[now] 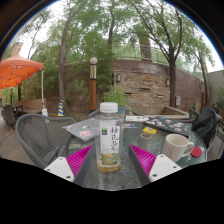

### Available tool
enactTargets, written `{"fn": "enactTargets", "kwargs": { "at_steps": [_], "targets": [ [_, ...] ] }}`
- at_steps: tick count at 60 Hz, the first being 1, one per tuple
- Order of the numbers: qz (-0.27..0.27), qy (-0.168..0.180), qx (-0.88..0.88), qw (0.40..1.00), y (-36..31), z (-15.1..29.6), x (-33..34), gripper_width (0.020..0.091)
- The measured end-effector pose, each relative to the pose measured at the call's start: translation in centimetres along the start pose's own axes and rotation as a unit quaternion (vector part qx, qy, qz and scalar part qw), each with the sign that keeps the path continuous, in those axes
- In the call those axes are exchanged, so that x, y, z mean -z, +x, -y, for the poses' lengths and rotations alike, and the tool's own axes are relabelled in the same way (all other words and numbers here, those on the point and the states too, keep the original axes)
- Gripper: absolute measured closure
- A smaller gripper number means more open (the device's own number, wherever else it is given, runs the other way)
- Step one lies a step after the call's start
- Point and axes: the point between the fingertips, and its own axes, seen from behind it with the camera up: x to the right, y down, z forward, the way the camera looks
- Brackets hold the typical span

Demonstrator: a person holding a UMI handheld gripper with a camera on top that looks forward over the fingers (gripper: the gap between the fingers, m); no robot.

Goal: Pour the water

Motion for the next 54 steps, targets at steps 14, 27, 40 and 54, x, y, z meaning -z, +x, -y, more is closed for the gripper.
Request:
{"fn": "enactTargets", "kwargs": {
  "at_steps": [14, 27, 40, 54],
  "targets": [
    [0.0, 0.006, 0.014, 1.0, -1.0, 0.9, -4.1, 0.0299],
    [-0.024, 0.032, 0.034, 0.999, -0.7, 2.3, -6.9, 0.0483],
    [-0.019, 0.026, 0.057, 0.998, -0.6, 2.0, -7.4, 0.0485],
    [-0.004, 0.04, 0.016, 0.999, 0.3, 1.4, -7.5, 0.0619]
  ]
}}
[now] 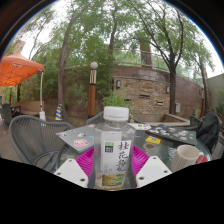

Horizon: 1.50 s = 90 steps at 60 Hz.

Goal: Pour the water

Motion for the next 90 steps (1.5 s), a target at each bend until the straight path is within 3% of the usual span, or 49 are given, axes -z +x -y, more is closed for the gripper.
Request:
{"fn": "enactTargets", "kwargs": {
  "at_steps": [8, 12, 18, 19, 24, 26, 38, 53, 63, 68, 74, 79, 85, 90],
  "targets": [
    [0.002, 0.006, -0.154, 0.988, 1.2, 3.0, 1.1, 0.0633],
    [0.029, 0.008, -0.307, 0.951, 3.1, 4.1, 1.4, 0.0633],
    [0.08, 0.023, -0.522, 0.849, 4.9, 4.5, 1.8, 0.0635],
    [0.088, 0.013, -0.575, 0.813, 5.4, 6.4, 2.5, 0.0636],
    [0.144, 0.013, -0.711, 0.688, 6.2, 6.9, 3.0, 0.0636],
    [0.134, 0.006, -0.764, 0.631, 7.1, 8.0, 3.0, 0.0634],
    [0.141, 0.02, -0.868, 0.476, 10.2, 9.6, 5.4, 0.0636],
    [0.153, 0.037, -0.899, 0.409, 9.0, 12.8, 8.8, 0.0635],
    [0.161, 0.028, -0.892, 0.422, 9.3, 11.8, 9.9, 0.0633],
    [0.177, 0.022, -0.863, 0.472, 7.7, 12.8, 12.2, 0.0634],
    [0.202, 0.016, -0.77, 0.605, 4.6, 16.6, 16.1, 0.0632],
    [0.203, 0.048, -0.618, 0.758, 5.4, 18.6, 19.0, 0.0632],
    [0.122, 0.108, -0.407, 0.899, 11.4, 19.6, 21.9, 0.0631],
    [0.035, 0.135, -0.263, 0.955, 18.0, 19.1, 24.4, 0.0632]
  ]
}}
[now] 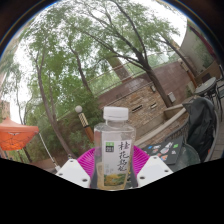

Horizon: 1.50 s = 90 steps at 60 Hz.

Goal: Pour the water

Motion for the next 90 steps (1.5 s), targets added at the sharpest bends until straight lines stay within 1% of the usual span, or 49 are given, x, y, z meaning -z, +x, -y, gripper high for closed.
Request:
{"fn": "enactTargets", "kwargs": {
  "at_steps": [3, 4, 7, 9, 10, 11, 13, 20, 22, 23, 29, 33, 34, 35, 36, 38, 43, 44, 48, 50, 51, 56, 57, 59, 61, 64, 67, 73, 78, 82, 86, 90],
  "targets": [
    [-0.037, 0.011, 0.067, 0.997, 3.7, 1.4, 2.6, 0.0633],
    [-0.052, 0.014, 0.086, 0.995, 6.3, 1.3, 1.3, 0.0632],
    [-0.1, 0.023, 0.142, 0.984, 11.2, 2.1, 2.8, 0.0633],
    [-0.13, 0.024, 0.174, 0.976, 14.1, 1.4, 4.3, 0.0633],
    [-0.143, 0.02, 0.186, 0.972, 15.6, 1.1, 4.9, 0.0635],
    [-0.157, 0.01, 0.19, 0.969, 18.0, 1.1, 4.2, 0.0634],
    [-0.171, -0.007, 0.199, 0.965, 20.4, -0.3, 5.0, 0.0635],
    [-0.194, -0.056, 0.224, 0.953, 25.7, -5.7, 8.5, 0.0634],
    [-0.198, -0.067, 0.234, 0.95, 26.7, -7.2, 9.7, 0.0633],
    [-0.195, -0.07, 0.235, 0.95, 27.6, -7.3, 10.5, 0.0633],
    [-0.164, -0.081, 0.241, 0.953, 27.3, -10.2, 12.1, 0.063],
    [-0.166, -0.104, 0.265, 0.944, 28.5, -12.4, 13.3, 0.0627],
    [-0.16, -0.091, 0.278, 0.943, 28.1, -12.0, 13.7, 0.0629],
    [-0.159, -0.083, 0.283, 0.942, 27.8, -11.3, 11.2, 0.0631],
    [-0.16, -0.081, 0.281, 0.943, 27.7, -11.1, 11.7, 0.0629],
    [-0.166, -0.087, 0.275, 0.943, 27.8, -11.1, 12.8, 0.0628],
    [-0.16, -0.086, 0.268, 0.946, 27.5, -10.8, 14.8, 0.0628],
    [-0.16, -0.089, 0.268, 0.946, 27.9, -11.0, 13.2, 0.0629],
    [-0.158, -0.09, 0.271, 0.945, 27.9, -10.7, 13.9, 0.0624],
    [-0.158, -0.091, 0.273, 0.945, 27.6, -10.5, 14.9, 0.0592],
    [-0.158, -0.09, 0.273, 0.945, 27.8, -10.8, 13.5, 0.0575],
    [-0.155, -0.092, 0.278, 0.943, 27.6, -10.3, 14.5, 0.0452],
    [-0.156, -0.097, 0.279, 0.943, 27.7, -10.7, 13.9, 0.0439],
    [-0.162, -0.119, 0.275, 0.94, 28.1, -11.3, 14.5, 0.0417],
    [-0.17, -0.134, 0.269, 0.939, 28.5, -11.9, 14.9, 0.038],
    [-0.174, -0.141, 0.259, 0.94, 28.3, -11.9, 15.6, 0.0309],
    [-0.173, -0.14, 0.255, 0.941, 27.8, -11.7, 16.3, 0.0258],
    [-0.178, -0.143, 0.253, 0.94, 27.0, -11.3, 18.3, 0.0266],
    [-0.188, -0.139, 0.248, 0.94, 26.2, -10.3, 20.3, 0.0269],
    [-0.196, -0.143, 0.251, 0.937, 25.2, -9.2, 22.7, 0.0266],
    [-0.2, -0.137, 0.249, 0.938, 24.0, -8.6, 24.8, 0.0267],
    [-0.197, -0.14, 0.234, 0.942, 22.5, -8.7, 27.3, 0.027]
  ]
}}
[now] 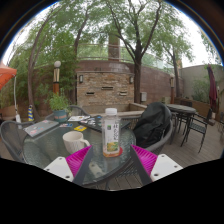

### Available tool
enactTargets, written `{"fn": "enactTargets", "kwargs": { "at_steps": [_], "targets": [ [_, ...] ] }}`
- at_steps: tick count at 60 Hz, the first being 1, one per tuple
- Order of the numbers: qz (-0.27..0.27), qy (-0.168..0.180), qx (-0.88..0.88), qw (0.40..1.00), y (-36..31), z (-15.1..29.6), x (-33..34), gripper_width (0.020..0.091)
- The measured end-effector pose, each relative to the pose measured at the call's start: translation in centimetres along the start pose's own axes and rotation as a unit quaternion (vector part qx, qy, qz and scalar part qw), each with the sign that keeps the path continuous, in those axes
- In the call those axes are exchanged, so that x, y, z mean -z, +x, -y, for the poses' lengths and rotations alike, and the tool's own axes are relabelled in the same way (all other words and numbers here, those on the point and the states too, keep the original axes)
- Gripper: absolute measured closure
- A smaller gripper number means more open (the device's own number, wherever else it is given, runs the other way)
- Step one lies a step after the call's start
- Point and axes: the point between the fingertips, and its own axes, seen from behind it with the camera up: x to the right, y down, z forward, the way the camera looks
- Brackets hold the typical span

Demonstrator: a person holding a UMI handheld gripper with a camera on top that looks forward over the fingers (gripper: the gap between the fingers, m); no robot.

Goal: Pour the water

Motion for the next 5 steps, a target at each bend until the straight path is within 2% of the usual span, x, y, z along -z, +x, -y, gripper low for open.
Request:
{"fn": "enactTargets", "kwargs": {
  "at_steps": [5],
  "targets": [
    [0.018, -0.007, -0.007, 1.0, -1.1, -1.0, 3.1, 0.0277]
  ]
}}
